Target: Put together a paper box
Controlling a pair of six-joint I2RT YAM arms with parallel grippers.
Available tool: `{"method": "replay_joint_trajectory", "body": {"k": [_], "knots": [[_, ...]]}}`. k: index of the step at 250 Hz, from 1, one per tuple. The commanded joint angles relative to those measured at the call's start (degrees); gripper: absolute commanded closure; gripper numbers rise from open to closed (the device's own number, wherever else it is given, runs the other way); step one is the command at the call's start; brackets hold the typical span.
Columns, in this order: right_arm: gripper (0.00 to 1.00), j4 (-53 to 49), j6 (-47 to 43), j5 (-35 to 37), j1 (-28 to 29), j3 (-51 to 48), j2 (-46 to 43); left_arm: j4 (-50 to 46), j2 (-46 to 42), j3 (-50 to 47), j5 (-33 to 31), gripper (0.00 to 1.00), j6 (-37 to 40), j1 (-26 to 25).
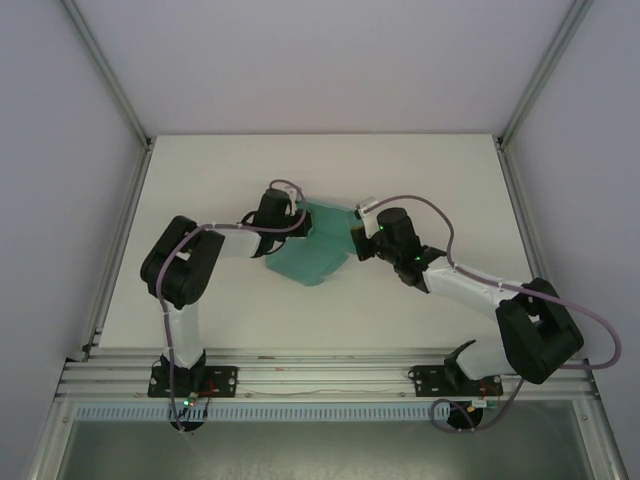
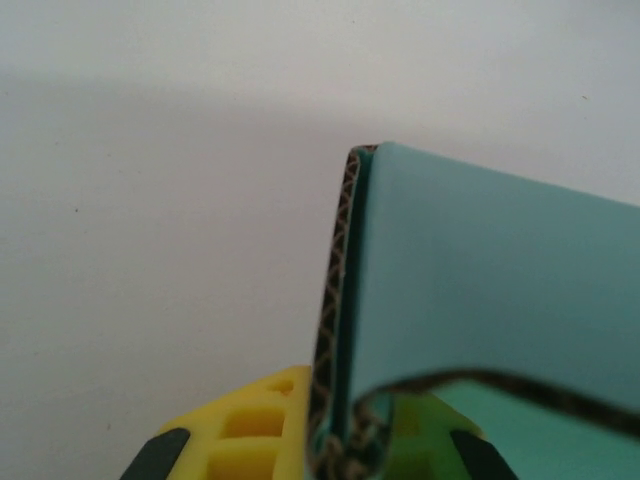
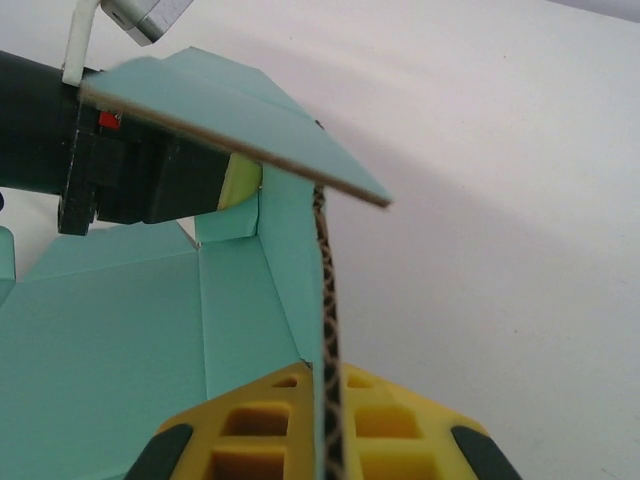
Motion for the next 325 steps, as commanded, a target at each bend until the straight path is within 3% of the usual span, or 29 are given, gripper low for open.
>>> {"method": "replay_joint_trajectory", "body": {"k": [1, 19, 41, 85, 109, 133, 149, 165, 178, 204, 245, 300, 325], "knots": [[1.0, -2.9, 0.2, -0.4, 0.0, -0.5, -0.1, -10.4, 1.7, 2.5, -18.4, 1.0, -1.1, -0.8], [1.0, -2.6, 1.1, 0.6, 0.0, -0.6, -0.5, -15.6, 2.0, 4.6, -27.6, 1.0, -2.9, -2.1], [1.0, -2.3, 1.5, 2.0, 0.0, -0.8, -1.2, -19.2, 2.4, 6.0, -32.7, 1.0, -4.9, -2.1], [1.0, -2.4, 2.0, 3.6, 0.1, -1.2, -1.5, -22.6, 1.7, 7.0, -37.8, 1.0, -4.9, -2.5], [1.0, -0.9, 3.0, 5.6, 0.0, -1.4, -0.5, -17.9, -1.1, 4.5, -32.9, 1.0, -1.5, -3.1], [0.85, 1.0, 4.8, 8.7, -0.7, -1.2, 0.3, -12.0, -5.9, 1.7, -26.3, 1.0, 0.0, -3.1], [0.66, 1.5, 5.8, 8.7, -1.3, -0.8, -0.1, -11.3, -7.6, 1.7, -25.3, 1.0, 0.5, -3.0], [0.39, 1.9, 6.1, 8.7, -1.6, -0.8, -1.7, -11.6, -8.8, 1.8, -26.0, 1.0, 0.7, -3.1], [0.26, 2.1, 7.0, 9.9, -1.9, -1.0, -3.5, -12.0, -9.3, 1.8, -27.0, 1.0, 0.5, -3.1], [0.12, 2.6, 10.1, 12.5, -2.9, -1.3, -7.2, -12.2, -9.8, 1.8, -27.8, 1.0, 0.5, -3.1], [0.1, 4.2, 9.9, 9.4, -5.0, -1.3, -8.7, -8.3, -10.4, -0.4, -23.9, 1.0, 2.7, -3.1], [0.2, -0.7, 4.2, -10.1, -10.6, 2.4, -4.2, -4.6, -12.1, -2.6, -13.0, 1.0, 4.6, -2.9], [0.24, -1.0, 2.8, -12.9, -10.8, 3.3, -2.9, -3.6, -12.2, -2.9, -10.0, 1.0, 4.2, -2.8]]}}
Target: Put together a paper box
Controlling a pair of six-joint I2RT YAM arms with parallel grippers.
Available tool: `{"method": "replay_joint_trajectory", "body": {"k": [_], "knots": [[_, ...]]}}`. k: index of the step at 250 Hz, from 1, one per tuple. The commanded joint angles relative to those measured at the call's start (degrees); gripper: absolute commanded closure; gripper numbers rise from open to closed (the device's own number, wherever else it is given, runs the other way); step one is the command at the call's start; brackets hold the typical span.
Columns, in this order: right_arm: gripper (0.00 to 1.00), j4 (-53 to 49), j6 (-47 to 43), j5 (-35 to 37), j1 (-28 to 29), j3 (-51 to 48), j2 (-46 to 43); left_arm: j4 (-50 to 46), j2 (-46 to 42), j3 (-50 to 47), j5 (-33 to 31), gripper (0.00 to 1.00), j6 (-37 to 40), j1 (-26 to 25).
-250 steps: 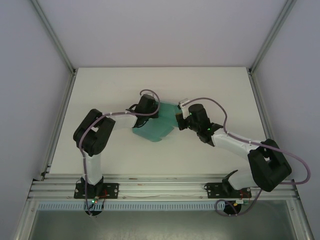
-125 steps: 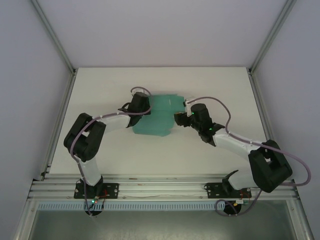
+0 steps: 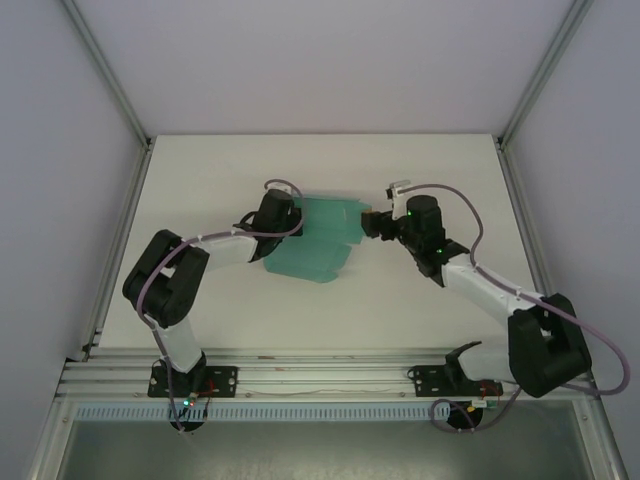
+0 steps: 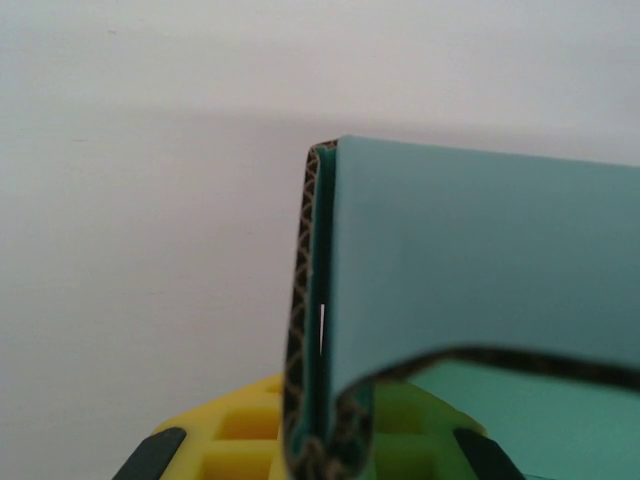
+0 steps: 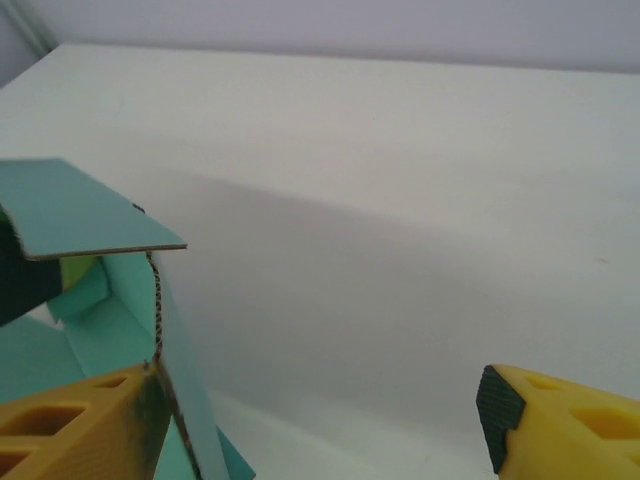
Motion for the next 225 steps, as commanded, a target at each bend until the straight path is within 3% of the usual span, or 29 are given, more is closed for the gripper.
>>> {"method": "replay_joint_trajectory", "body": {"k": [1, 34, 66, 109, 127, 185, 225], "knots": [[0.24, -1.9, -3.2, -9.0, -0.4, 2.8, 1.2, 4.0, -3.0, -0.5, 6.2, 1.0, 1.1, 0.1], [0.48, 0.3, -0.6, -10.0, -1.5, 3.2, 2.8, 9.8, -3.8, -3.2, 11.6, 1.0, 2.4, 0.3], [0.62, 8.4, 2.4, -20.5, -4.0, 0.5, 3.0, 14.0, -3.6, -5.1, 17.1, 1.0, 3.8, 0.7], [0.9, 6.5, 2.8, -34.2, -4.7, 1.5, 2.8, 17.9, -1.3, -4.9, 22.5, 1.0, 0.9, 2.4], [0.94, 8.1, 4.0, -39.1, -4.7, 1.2, 3.0, 22.0, -0.2, -5.3, 25.2, 1.0, -1.1, 3.5], [0.94, 4.4, 2.8, -37.8, -4.8, 1.5, 1.9, 24.3, 1.2, -4.3, 28.2, 1.0, -1.5, 4.6], [0.55, 0.4, 2.4, -28.7, -4.8, 1.9, -0.3, 18.1, 0.2, -2.9, 22.9, 1.0, 0.3, 4.6]]}}
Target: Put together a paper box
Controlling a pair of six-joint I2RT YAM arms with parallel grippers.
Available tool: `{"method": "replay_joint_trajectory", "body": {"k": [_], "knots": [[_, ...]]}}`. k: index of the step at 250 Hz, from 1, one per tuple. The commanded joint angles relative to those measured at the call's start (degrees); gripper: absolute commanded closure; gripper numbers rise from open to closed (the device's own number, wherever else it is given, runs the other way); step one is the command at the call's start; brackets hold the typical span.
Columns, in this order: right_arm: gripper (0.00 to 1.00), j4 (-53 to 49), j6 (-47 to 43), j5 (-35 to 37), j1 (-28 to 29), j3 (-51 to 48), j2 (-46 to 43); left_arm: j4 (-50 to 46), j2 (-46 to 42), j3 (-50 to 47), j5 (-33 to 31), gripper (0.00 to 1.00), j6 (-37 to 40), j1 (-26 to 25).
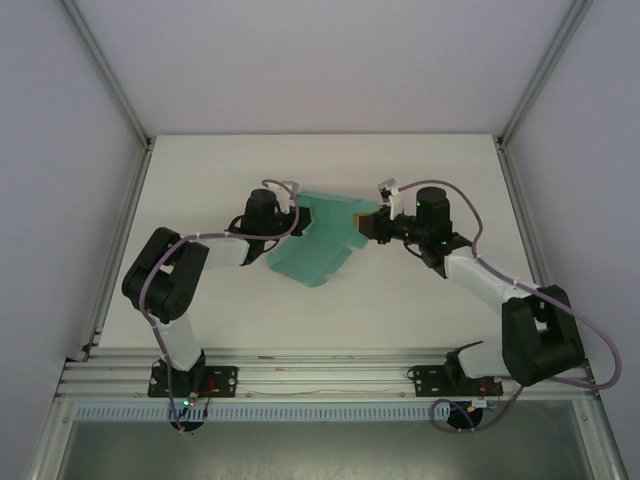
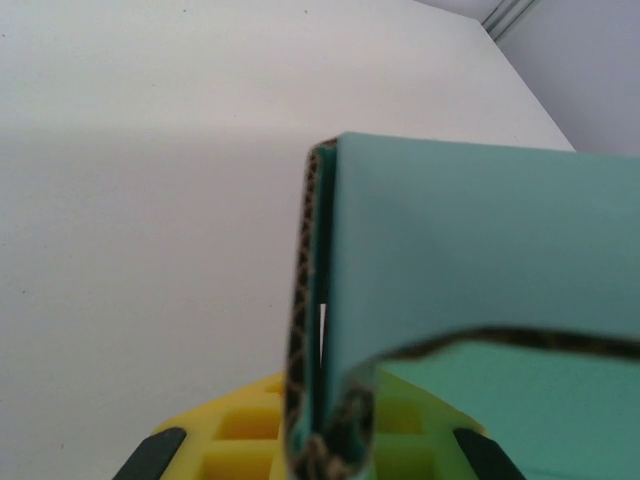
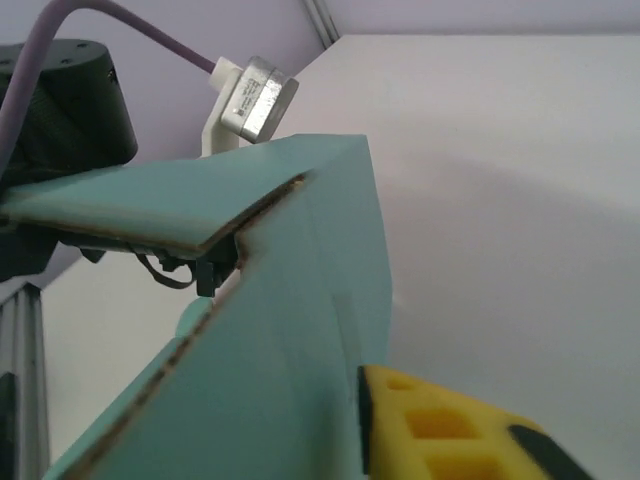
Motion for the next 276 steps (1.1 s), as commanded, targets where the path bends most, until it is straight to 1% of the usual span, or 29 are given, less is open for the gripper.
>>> {"method": "replay_joint_trajectory", "body": {"k": [1, 17, 27, 47, 56, 78, 86, 92, 109, 124, 144, 153, 168, 198, 231, 256, 276], "knots": [[0.54, -3.6, 0.0, 5.7, 0.1, 0.4, -2.9, 0.1, -1.0, 2.0, -2.1, 1.0, 0.3, 0.3], [0.47, -4.4, -1.1, 10.0, 0.1, -0.3, -4.7, -0.4, -1.6, 1.6, -4.2, 1.0, 0.2, 0.4], [0.4, -4.5, -1.1, 12.3, 0.0, -0.7, -5.8, -1.1, -1.8, 1.7, -5.1, 1.0, 0.4, 0.4], [0.26, -5.4, -1.0, 15.1, 0.1, -0.8, -7.9, -3.2, -1.9, 2.2, -7.4, 1.0, 0.4, 0.3], [0.22, -5.9, -0.9, 15.9, 0.1, -0.7, -8.9, -3.6, -1.9, 2.3, -7.9, 1.0, 0.7, 0.3], [0.11, -5.4, 1.4, 19.6, 0.0, -0.6, -10.7, -4.3, -2.0, 2.4, -9.0, 1.0, 0.9, 0.4], [0.05, -5.3, 2.6, 21.4, 0.0, -0.5, -10.7, -4.6, -2.1, 2.4, -9.3, 1.0, 1.0, 0.4], [0.0, -4.8, 3.6, 22.9, 0.0, -0.5, -12.6, -4.8, -2.2, 2.4, -9.9, 1.0, 0.9, 0.4], [0.0, -2.9, 6.9, 28.4, 0.1, -0.6, -14.2, -5.3, -2.3, 2.4, -10.8, 1.0, 1.2, 0.4], [0.0, -3.4, 9.5, 33.3, 0.1, 0.7, -14.6, -5.3, -2.5, 2.4, -11.2, 1.0, 1.1, 0.3], [0.0, -6.4, 9.4, 35.0, 0.1, 3.4, -13.5, -5.3, -2.3, 2.5, -11.1, 1.0, 1.0, 0.4], [0.0, -7.4, 9.4, 34.7, 0.1, 4.5, -12.6, -5.6, -2.3, 2.7, -11.1, 1.0, 0.8, 0.4], [0.0, -7.9, 9.0, 32.1, 0.0, 5.9, -11.2, -5.7, -2.2, 2.8, -11.2, 1.0, 0.5, 0.4], [0.0, -8.2, 8.1, 28.3, 0.2, 8.1, -5.7, -5.5, -2.1, 2.7, -11.4, 1.0, 0.1, 0.4], [0.0, -9.6, 7.4, 28.3, 0.5, 11.0, -0.3, -6.6, -2.0, 3.0, -12.1, 1.0, 0.0, 0.3], [0.0, -12.3, 4.7, 26.6, 1.9, 13.2, 3.1, -8.1, -1.8, 3.7, -12.7, 1.0, -0.4, 0.3], [0.0, -12.6, 2.2, 28.1, 3.4, 13.4, 4.7, -9.1, -1.6, 4.2, -13.1, 1.0, -0.6, 0.3]]}}
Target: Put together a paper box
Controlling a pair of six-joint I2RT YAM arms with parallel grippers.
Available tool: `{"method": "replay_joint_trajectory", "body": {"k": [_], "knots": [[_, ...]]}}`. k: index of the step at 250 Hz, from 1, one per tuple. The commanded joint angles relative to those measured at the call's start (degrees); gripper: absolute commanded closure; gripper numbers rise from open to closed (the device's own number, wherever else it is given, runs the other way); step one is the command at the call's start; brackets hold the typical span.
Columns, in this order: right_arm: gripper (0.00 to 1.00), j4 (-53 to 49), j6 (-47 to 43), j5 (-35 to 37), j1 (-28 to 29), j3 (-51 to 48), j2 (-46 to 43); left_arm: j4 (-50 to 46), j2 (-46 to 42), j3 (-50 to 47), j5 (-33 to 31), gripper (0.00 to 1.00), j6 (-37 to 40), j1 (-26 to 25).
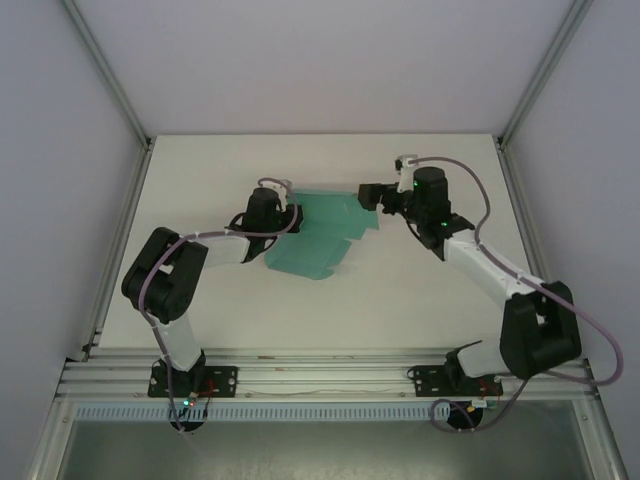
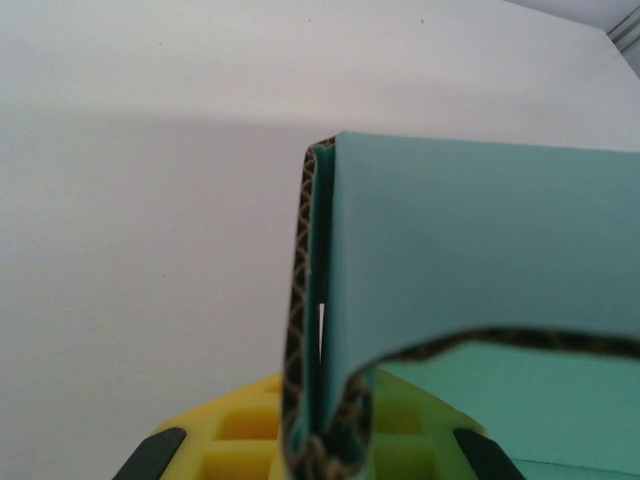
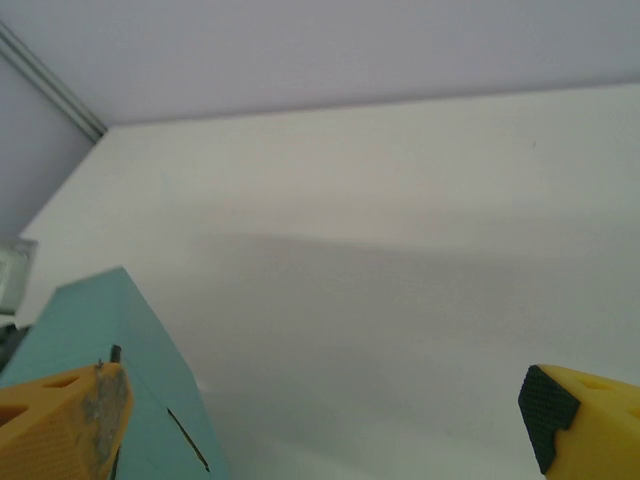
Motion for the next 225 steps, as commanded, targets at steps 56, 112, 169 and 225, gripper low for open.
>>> {"method": "replay_joint_trajectory", "body": {"k": [56, 112, 169, 225], "knots": [[0.0, -5.3, -14.8, 17.2, 8.3, 2.8, 4.9, -5.6, -1.4, 3.4, -3.9, 1.0, -1.0, 0.1], [0.0, -3.5, -21.4, 30.5, 14.4, 5.1, 10.1, -11.1, 0.4, 6.6, -8.2, 1.0, -0.6, -1.1], [0.0, 1.2, -21.7, 24.7, 15.9, 4.2, 12.0, -10.7, 1.9, 7.6, -5.7, 1.0, -1.9, -1.2], [0.0, 4.7, -18.2, 30.4, 16.0, 5.2, 14.2, -8.9, 1.1, 6.6, -3.4, 1.0, 0.2, -1.5]]}}
